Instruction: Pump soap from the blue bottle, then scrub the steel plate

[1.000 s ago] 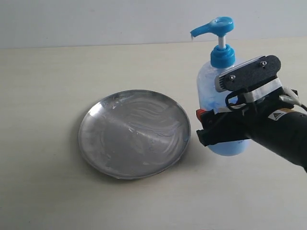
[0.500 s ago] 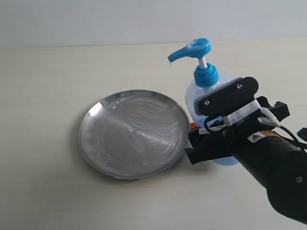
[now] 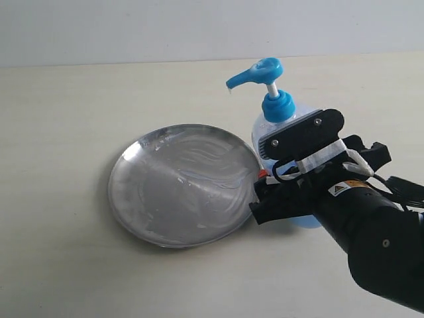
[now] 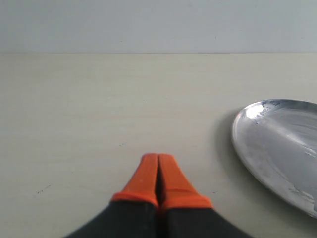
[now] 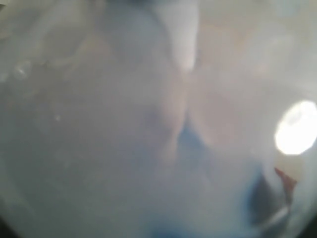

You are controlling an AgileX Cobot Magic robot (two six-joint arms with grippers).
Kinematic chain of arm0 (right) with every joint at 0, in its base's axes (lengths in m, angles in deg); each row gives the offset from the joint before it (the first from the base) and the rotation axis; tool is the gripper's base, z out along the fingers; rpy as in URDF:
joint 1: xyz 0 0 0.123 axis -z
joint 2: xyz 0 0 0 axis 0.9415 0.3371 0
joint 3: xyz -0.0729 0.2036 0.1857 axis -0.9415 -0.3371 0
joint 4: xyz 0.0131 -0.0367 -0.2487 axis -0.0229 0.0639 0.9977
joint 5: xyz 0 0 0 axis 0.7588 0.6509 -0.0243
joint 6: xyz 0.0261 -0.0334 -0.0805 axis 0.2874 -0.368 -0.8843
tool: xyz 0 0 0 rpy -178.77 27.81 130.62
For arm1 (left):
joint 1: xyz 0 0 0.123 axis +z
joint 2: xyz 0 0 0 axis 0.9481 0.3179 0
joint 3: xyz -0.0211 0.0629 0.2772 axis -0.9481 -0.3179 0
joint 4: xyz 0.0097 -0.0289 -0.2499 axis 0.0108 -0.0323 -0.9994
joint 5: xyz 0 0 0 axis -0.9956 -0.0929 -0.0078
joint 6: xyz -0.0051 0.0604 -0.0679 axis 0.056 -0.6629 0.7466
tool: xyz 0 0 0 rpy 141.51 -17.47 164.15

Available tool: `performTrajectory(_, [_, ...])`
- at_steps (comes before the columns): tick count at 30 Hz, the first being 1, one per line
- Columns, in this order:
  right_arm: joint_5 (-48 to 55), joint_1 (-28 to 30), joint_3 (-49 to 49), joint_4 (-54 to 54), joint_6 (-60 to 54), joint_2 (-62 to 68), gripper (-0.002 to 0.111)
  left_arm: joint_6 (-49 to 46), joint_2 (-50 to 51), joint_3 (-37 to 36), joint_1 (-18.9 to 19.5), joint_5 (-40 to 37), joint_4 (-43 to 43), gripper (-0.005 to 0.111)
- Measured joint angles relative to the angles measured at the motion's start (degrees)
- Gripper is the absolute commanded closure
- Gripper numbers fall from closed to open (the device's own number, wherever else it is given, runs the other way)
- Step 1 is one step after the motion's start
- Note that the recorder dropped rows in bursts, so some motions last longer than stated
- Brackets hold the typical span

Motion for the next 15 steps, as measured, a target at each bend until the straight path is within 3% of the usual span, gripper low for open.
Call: performTrajectory(15, [-2.0,0.0,0.2,1.0,0.1,2.7,0.108,0.0,0.0,0.0,0.0,0.0,0.0,0.107])
